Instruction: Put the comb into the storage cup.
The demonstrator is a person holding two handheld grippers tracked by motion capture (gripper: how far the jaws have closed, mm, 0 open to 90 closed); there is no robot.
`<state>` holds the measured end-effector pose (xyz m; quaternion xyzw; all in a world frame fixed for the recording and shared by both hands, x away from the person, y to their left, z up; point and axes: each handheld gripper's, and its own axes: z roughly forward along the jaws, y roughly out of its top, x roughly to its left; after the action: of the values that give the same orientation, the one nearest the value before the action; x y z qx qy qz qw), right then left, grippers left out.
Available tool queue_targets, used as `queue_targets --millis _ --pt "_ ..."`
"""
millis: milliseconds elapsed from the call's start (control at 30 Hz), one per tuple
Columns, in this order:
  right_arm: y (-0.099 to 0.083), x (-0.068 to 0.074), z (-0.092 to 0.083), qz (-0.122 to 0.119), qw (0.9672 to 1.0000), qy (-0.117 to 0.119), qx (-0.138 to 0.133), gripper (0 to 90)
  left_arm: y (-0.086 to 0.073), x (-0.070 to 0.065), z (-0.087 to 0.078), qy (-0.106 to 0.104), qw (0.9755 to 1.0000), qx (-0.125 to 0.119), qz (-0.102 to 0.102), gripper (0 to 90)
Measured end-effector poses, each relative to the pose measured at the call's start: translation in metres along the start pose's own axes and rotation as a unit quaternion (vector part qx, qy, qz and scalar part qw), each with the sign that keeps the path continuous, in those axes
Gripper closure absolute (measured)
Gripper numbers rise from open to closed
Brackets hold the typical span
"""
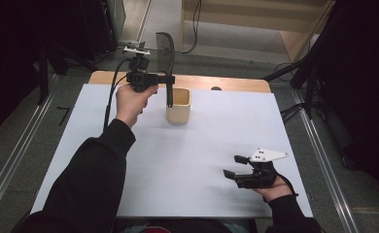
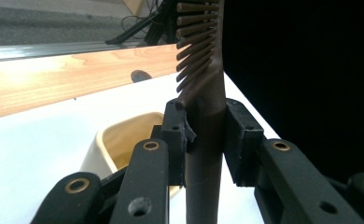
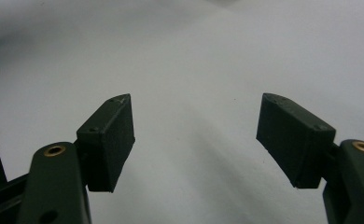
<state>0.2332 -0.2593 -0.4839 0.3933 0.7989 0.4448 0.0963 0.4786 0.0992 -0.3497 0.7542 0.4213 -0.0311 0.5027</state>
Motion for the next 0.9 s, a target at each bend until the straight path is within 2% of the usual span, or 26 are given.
queue_targets --millis 200,467,533,733,900 --pt "0.000 0.000 0.000 -0.001 1.0000 0.000 0.001 25.8 0.005 0.004 0.006 0.002 1.0000 -0.009 -0.002 72.7" --pt "0.001 0.001 0.000 -0.004 1.0000 0.001 -0.001 25.8 0.007 0.012 0.016 0.015 0.9997 -0.021 0.003 72.7" --pt "0.001 0.001 0.000 -0.005 1.0000 0.001 -0.002 25.8 0.006 0.012 0.018 0.019 0.9995 -0.025 0.010 72.7" --pt "0.001 0.001 0.000 -0.003 1.0000 -0.001 0.000 25.8 0.005 0.014 0.022 0.011 0.9992 -0.036 0.012 72.7" --pt "0.001 0.001 -0.001 -0.003 1.0000 -0.001 -0.002 25.8 0.004 0.012 0.024 0.012 0.9984 -0.051 0.022 72.7"
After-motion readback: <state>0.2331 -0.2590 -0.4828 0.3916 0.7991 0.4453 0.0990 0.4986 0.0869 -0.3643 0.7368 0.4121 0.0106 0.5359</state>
